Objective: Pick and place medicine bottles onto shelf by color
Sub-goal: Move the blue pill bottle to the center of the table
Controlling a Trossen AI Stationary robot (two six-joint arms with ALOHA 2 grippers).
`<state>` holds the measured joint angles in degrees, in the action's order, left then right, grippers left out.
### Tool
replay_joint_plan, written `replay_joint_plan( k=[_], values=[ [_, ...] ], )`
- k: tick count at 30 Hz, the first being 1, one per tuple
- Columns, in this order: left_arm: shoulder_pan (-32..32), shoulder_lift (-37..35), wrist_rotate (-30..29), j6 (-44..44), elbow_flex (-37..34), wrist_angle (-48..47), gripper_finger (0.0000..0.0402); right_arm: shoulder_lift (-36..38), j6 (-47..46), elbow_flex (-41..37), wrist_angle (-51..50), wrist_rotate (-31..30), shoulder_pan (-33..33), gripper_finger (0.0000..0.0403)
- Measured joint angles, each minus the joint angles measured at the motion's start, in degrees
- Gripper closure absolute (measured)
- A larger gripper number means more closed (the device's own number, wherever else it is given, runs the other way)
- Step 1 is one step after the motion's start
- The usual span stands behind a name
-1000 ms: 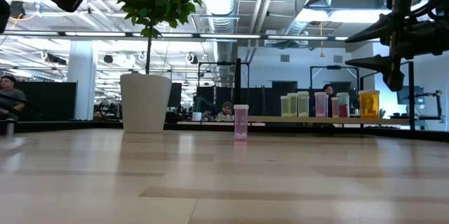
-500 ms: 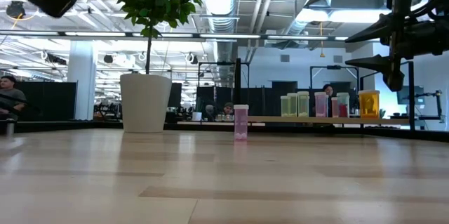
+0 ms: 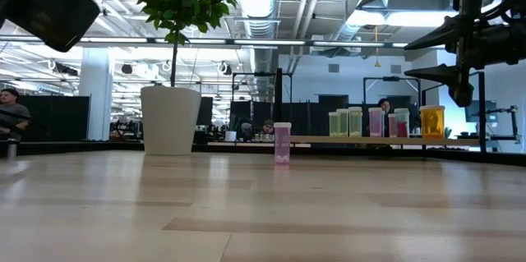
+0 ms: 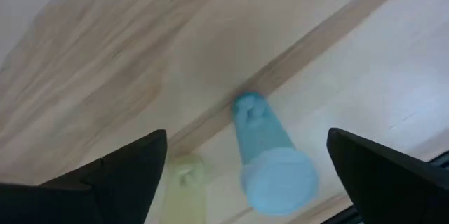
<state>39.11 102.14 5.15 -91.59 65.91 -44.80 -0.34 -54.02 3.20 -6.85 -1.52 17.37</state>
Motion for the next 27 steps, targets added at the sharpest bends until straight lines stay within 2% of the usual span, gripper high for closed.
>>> replay_joint_plan(
  k=[5,18,27],
  values=[
    [-0.1,-0.1,-0.5,0.3,0.0,0.2,0.0072,0.0,0.0,0.0,0.0,0.0,0.0,0.0168],
    [-0.1,-0.1,0.5,0.3,0.0,0.3,0.0236,0.0,0.0,0.0,0.0,0.0,0.0,0.0168],
    [-0.1,-0.1,0.5,1.0,0.0,0.4,0.0305,0.0,0.0,0.0,0.0,0.0,0.0,0.0168]
  ],
)
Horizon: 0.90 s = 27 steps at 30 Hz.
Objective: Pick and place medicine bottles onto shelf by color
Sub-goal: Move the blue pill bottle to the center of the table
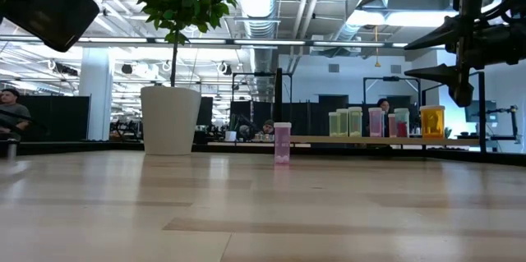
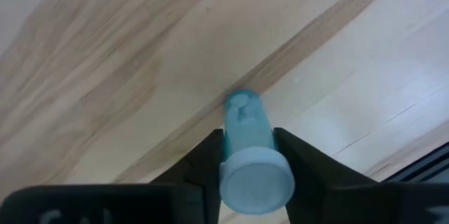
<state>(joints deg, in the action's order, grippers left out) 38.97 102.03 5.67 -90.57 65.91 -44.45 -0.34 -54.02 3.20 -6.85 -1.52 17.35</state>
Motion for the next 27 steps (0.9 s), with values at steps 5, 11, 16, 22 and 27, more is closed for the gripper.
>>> replay_joint_plan(
  k=[5,11,16,22,27],
  values=[
    [-1.1,0.0,0.6,2.2,0.0,0.0,0.0311,0.0,0.0,0.0,0.0,0.0,0.0,0.0168],
    [-5.2,0.0,3.3,8.2,0.0,-0.1,0.0306,0.0,0.0,0.0,0.0,0.0,0.0,0.0168],
    [-10.5,0.0,3.5,16.7,1.6,-2.0,0.0306,0.0,0.0,0.0,0.0,0.0,0.0,0.0168],
    [-17.9,-0.1,-2.3,26.6,6.9,-7.8,0.0306,0.0,0.0,0.0,0.0,0.0,0.0,0.0168],
    [-25.0,-0.1,-7.4,33.0,9.4,-10.0,0.0306,0.0,0.0,0.0,0.0,0.0,0.0,0.0168]
  ],
)
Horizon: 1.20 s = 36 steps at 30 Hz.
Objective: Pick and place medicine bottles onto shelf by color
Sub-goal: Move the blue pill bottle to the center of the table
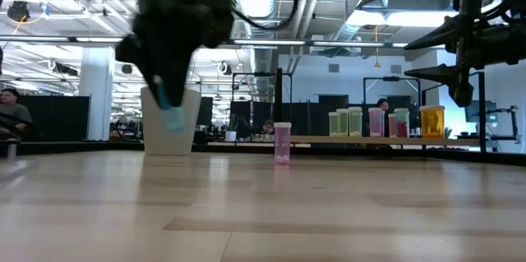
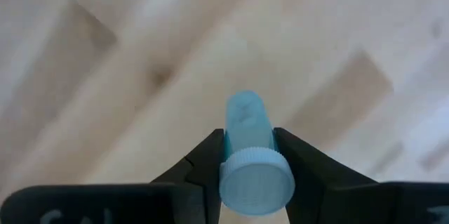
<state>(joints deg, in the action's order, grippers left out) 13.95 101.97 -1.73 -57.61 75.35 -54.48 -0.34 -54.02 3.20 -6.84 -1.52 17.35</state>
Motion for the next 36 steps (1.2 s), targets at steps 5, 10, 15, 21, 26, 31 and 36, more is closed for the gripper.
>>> replay_joint_plan(
  k=[5,10,15,21,26,31,36],
  values=[
    [-8.0,0.0,0.7,2.9,0.0,1.3,0.0306,0.0,0.0,0.0,0.0,0.0,0.0,0.0168],
    [-14.4,0.3,1.7,3.8,0.0,4.7,0.0306,0.0,0.0,0.0,0.0,0.0,0.0,0.0168],
    [-18.4,0.3,1.7,3.3,0.0,9.1,0.0306,0.0,0.0,0.0,0.0,0.0,0.0,0.0168],
    [-21.0,1.5,1.7,2.9,0.0,10.0,0.0306,0.0,0.0,0.0,0.0,0.0,0.0,0.0168],
    [-22.5,5.0,3.8,2.5,3.1,7.5,0.0306,-0.1,0.0,0.0,-0.2,0.0,0.0,0.0168],
    [-24.7,9.2,3.7,8.5,11.1,-0.4,0.0306,-0.5,0.0,0.0,-0.1,-0.1,0.0,0.0168],
    [-25.3,14.5,2.5,13.5,18.6,-7.0,0.0306,-0.5,0.0,0.0,-0.1,-0.1,0.0,0.0168]
  ],
)
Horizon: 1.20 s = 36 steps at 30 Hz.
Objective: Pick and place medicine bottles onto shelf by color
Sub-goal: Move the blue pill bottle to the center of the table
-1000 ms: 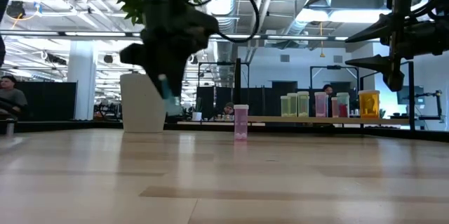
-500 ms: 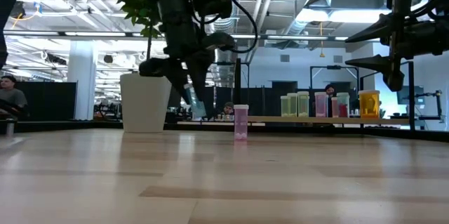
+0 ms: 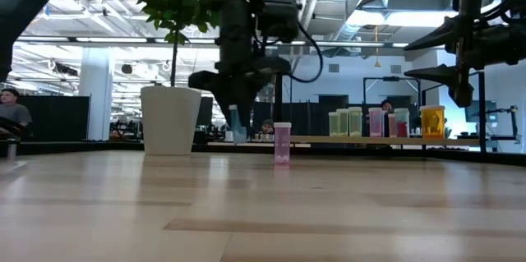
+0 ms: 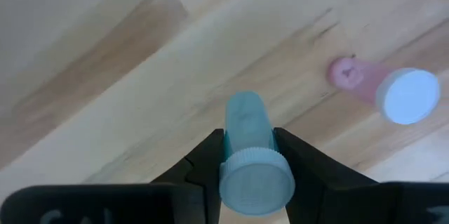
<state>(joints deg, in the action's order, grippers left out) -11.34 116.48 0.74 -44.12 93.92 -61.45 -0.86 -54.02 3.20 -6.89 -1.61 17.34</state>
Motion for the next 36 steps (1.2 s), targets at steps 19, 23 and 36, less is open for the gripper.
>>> replay_joint_plan(
  k=[19,23,36],
  values=[
    [0.8,5.6,1.3,4.1,6.0,-3.1,0.0306,0.1,0.0,0.0,0.0,0.0,0.0,0.0168],
    [1.6,5.6,0.5,4.0,6.0,-3.1,0.0306,0.1,0.0,0.0,0.0,0.0,0.0,0.0168],
    [2.3,6.6,1.3,4.6,5.9,-1.9,0.0291,0.1,0.0,0.0,0.0,0.1,0.0,0.0168]
  ],
)
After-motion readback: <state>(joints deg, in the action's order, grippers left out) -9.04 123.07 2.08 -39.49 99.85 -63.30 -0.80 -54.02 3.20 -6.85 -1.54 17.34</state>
